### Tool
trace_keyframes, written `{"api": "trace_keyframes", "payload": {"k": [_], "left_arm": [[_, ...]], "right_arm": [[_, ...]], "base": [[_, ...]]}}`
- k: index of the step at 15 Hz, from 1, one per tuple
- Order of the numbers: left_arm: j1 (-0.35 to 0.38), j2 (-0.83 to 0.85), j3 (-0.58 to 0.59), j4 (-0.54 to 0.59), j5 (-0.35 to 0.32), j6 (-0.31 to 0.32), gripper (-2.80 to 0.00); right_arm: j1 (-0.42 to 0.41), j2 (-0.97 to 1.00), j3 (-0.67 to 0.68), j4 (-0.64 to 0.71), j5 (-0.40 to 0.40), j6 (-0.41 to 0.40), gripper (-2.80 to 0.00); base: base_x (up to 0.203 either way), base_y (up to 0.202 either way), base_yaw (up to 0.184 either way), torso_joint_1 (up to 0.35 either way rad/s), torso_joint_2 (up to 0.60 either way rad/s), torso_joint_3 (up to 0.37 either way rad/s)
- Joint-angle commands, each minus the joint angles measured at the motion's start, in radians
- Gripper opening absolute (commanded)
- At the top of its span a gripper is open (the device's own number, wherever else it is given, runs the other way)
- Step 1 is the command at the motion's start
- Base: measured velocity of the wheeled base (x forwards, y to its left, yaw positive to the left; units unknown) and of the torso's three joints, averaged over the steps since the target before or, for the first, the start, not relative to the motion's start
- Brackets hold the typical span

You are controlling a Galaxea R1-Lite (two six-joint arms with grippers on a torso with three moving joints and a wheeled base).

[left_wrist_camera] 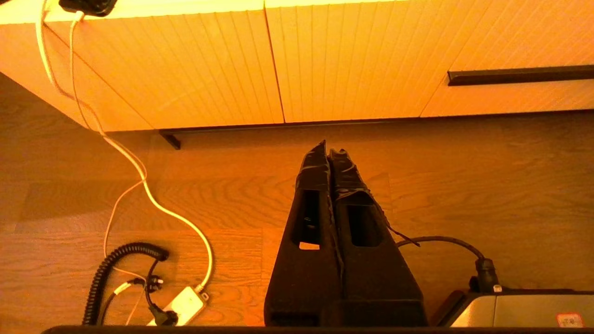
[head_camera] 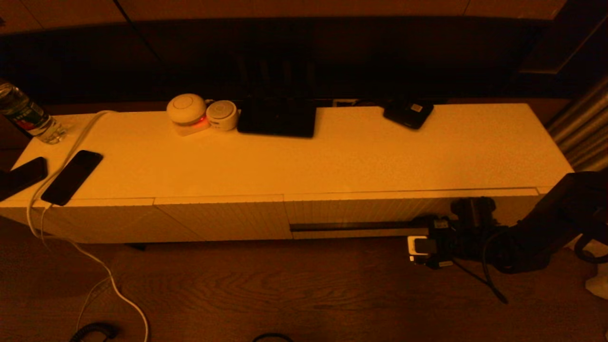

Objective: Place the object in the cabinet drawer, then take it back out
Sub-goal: Take the umbrella out of the drawer and put it on the table

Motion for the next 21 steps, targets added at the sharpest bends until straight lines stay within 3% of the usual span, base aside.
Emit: {"api": "trace_keyframes", "payload": {"k": [1,10,21], "left_arm": [[0.000,0.000,0.000,0.000,0.000,0.000,-2.80],[0.000,0.000,0.000,0.000,0.000,0.000,-2.80],[0.000,0.000,0.000,0.000,0.000,0.000,-2.80]], "right_arm": [[0.000,0.020,-0.008,-0.004,0.001,-0.009,0.00],[0.000,0.044,-0.015,-0.004,-0.004,0.008,0.00],[0.019,-0.048,0.235,-0.002,0.003,0.008,0.00]], "base": [[0.000,0.000,0.000,0.000,0.00,0.000],[0.000,0.000,0.000,0.000,0.00,0.000],[0.000,0.000,0.000,0.000,0.00,0.000]]}}
